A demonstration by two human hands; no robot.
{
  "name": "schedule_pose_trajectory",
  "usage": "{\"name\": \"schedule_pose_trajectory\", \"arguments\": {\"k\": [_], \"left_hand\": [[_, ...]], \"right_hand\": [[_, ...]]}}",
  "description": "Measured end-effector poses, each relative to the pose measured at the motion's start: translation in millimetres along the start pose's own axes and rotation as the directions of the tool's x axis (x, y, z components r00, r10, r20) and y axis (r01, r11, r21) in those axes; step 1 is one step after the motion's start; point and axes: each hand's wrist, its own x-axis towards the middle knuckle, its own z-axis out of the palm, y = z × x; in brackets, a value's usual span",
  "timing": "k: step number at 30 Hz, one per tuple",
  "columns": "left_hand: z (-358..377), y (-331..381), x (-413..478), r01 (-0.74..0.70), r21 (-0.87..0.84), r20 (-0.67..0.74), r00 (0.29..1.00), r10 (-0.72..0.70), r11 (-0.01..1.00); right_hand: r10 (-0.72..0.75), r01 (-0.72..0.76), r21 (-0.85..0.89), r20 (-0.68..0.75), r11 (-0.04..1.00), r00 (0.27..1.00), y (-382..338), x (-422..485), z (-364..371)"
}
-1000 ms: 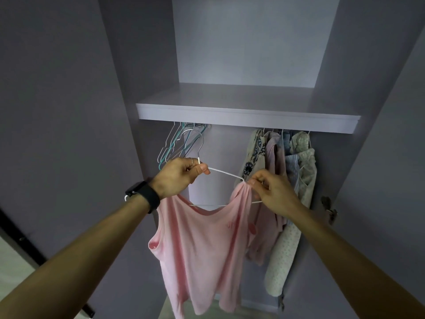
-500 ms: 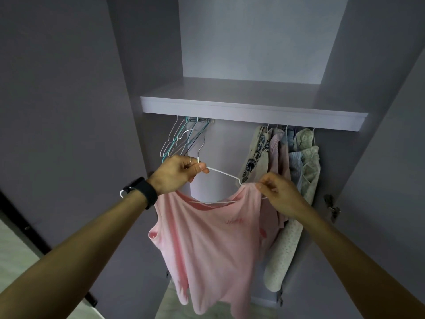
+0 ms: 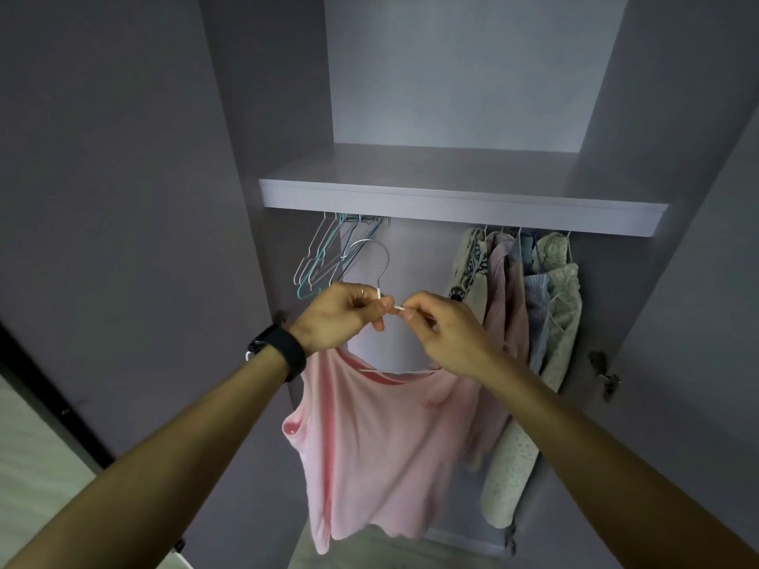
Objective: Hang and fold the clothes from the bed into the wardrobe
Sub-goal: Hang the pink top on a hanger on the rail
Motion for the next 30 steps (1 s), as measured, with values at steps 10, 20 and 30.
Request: {"name": "schedule_pose_trajectory", "arguments": {"k": [10, 20, 30], "left_hand": [[-47, -71, -43, 0.415, 0.254, -0.081, 0.909, -0.408, 0.874], [-32, -75, -34, 0.550, 0.205, 0.031, 0.823, -0.567, 0.810], [-28, -108, -43, 0.576, 0.029, -0.201, 0.804, -0.560, 0.817]], "right_hand": [[0.195, -0.191, 0.085, -0.034, 0.978, 0.980, 25, -2, -13], [0.193, -0.196, 0.105, 0.040, 0.975, 0.980, 32, -12, -1], [0.237, -0.240, 0.168, 0.040, 0.956, 0.971, 51, -36, -9]]}}
